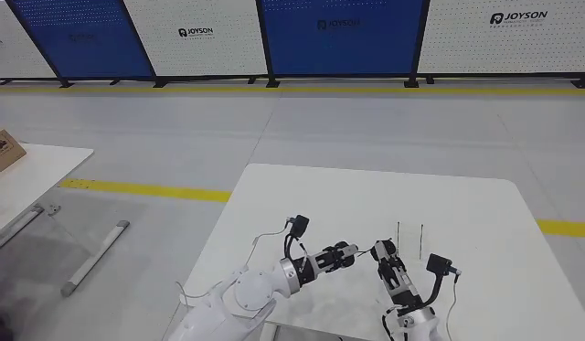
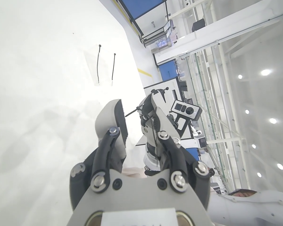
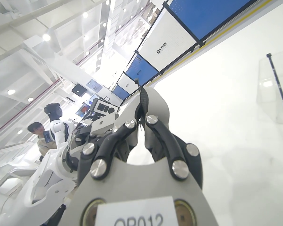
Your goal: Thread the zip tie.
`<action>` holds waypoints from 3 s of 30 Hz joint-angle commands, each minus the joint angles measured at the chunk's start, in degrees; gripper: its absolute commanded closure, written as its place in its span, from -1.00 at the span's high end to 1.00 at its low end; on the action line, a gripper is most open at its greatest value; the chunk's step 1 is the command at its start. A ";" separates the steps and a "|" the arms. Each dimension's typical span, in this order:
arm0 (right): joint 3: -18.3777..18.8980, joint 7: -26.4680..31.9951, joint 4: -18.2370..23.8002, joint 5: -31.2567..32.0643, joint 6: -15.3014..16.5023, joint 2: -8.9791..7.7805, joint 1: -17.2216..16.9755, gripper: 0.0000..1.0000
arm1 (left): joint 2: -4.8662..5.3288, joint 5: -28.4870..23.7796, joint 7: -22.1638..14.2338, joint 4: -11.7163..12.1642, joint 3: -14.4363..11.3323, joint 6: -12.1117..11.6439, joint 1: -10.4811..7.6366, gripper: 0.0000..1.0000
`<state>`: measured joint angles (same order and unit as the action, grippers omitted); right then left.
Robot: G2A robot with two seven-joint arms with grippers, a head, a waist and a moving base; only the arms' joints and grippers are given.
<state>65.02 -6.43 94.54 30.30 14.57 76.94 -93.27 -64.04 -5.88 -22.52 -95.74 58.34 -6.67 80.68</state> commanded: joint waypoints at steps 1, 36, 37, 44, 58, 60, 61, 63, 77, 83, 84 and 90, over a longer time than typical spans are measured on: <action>-0.02 -0.05 0.01 0.04 -0.03 0.01 0.00 -1.00 | 0.02 0.09 0.01 -0.07 0.04 -0.02 0.08 -0.92; -0.54 -1.91 0.46 1.14 -2.17 0.43 -0.37 -1.00 | -0.25 -1.09 0.12 0.25 -0.93 -0.86 -0.59 -0.46; -0.54 -1.92 0.49 1.20 -2.14 0.43 -0.42 -1.00 | -0.26 -1.18 0.20 0.27 -0.92 -0.98 -0.61 -0.48; -0.37 -1.65 0.29 0.93 -1.83 0.45 -0.38 -1.00 | -0.27 -1.38 0.46 0.56 -0.78 -1.31 -0.59 -0.82; -0.35 -1.58 -0.19 1.24 -1.52 0.51 -0.13 -1.00 | -0.33 -1.48 0.36 0.96 -0.87 -1.22 -0.84 -1.00; -0.37 -1.62 -0.23 1.24 -1.42 0.53 -0.11 -1.00 | -0.32 -1.48 0.41 0.92 -0.83 -1.29 -0.78 -1.00; -0.38 -1.64 -0.24 1.23 -1.37 0.53 -0.10 -1.00 | -0.32 -1.47 0.43 0.91 -0.81 -1.32 -0.76 -1.00; -0.42 -1.64 -0.25 1.29 -1.31 0.55 -0.09 -1.00 | -0.31 -1.40 0.45 0.86 -0.79 -1.32 -0.72 -1.00; 0.52 0.87 0.46 -1.55 -0.11 0.39 -0.76 1.00 | -0.13 0.07 1.12 0.46 -0.05 0.33 -0.66 -1.00; 1.55 0.65 2.50 -0.99 0.98 0.09 -2.34 1.00 | 0.37 -1.95 0.83 -1.55 2.63 0.38 1.06 -1.00; 1.72 0.55 2.77 -0.93 1.28 0.04 -2.65 1.00 | 0.46 -2.32 0.63 -1.73 3.08 0.39 1.26 -1.00; 2.41 0.82 3.88 -2.73 2.26 -0.09 -3.71 1.00 | 0.95 -3.65 -0.58 -3.71 5.31 -0.98 3.12 -1.00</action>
<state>67.45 -5.60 98.44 27.47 16.85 76.84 -97.01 -63.15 -9.44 -22.51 -99.26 63.57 -7.51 83.61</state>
